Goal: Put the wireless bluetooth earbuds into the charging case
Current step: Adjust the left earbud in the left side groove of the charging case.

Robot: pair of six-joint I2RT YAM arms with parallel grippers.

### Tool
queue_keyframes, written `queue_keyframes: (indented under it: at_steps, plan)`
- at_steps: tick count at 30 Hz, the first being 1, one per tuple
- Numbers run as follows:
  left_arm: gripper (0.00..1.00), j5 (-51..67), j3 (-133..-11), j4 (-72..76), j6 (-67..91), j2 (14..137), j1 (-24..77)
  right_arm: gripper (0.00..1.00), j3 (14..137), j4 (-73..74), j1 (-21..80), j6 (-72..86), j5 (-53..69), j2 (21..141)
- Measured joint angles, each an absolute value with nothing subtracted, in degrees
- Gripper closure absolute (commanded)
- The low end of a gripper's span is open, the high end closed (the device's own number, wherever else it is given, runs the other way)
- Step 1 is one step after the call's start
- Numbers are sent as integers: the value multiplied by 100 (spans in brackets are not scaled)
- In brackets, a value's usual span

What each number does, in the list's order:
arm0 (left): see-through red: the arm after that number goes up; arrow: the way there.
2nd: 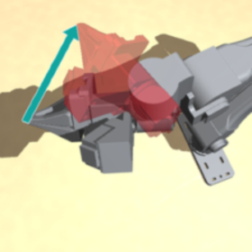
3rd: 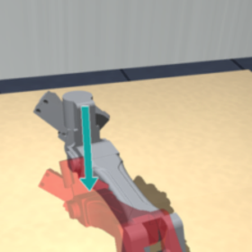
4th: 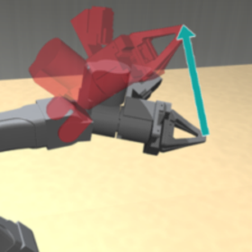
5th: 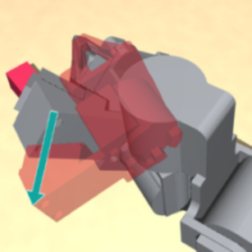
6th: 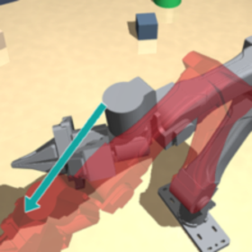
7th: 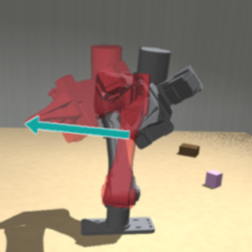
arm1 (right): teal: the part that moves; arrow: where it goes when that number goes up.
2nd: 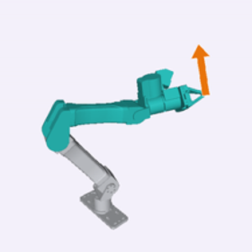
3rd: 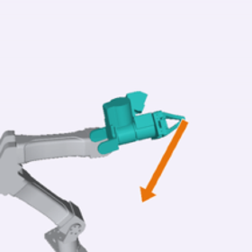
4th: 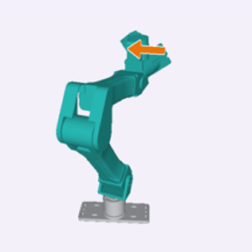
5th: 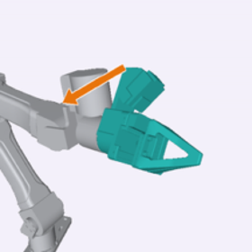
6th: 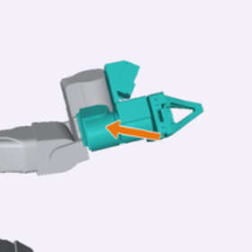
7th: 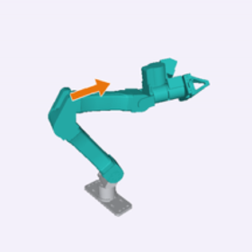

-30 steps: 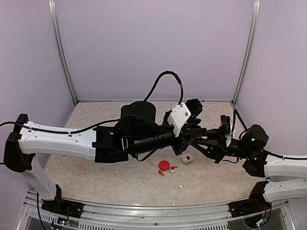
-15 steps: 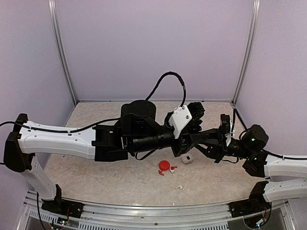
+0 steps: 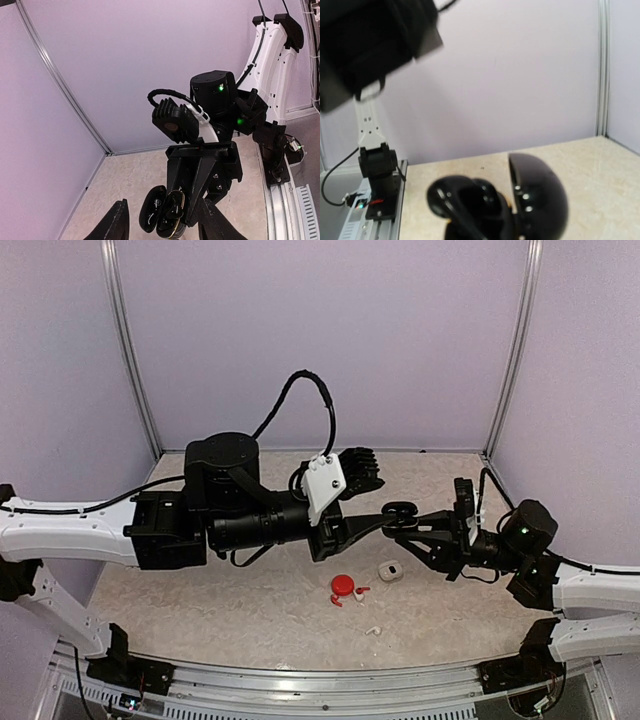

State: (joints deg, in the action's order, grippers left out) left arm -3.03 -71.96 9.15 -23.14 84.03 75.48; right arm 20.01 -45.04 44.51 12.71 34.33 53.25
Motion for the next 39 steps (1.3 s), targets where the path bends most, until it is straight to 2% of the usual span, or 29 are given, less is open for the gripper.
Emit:
queue_keyframes:
  at_steps: [6, 14, 24, 39]
  plan:
    - [57, -274, -7105, 169, -2816, 7935, 7531, 100, 2121, -4125, 4451, 1234, 3583, 5336]
    - [62, -311, -7107, -659, -3393, 8016, 7634, 100, 2338, -3970, 4451, 1205, 3903, 5511]
    - [66, -596, -7107, -812, -3695, 8307, 7710, 100, 2436, -3745, 4451, 1157, 4062, 5616]
    - [66, -1000, -7109, -617, -3911, 8394, 7754, 100, 2569, -3470, 4539, 1033, 4130, 5686]
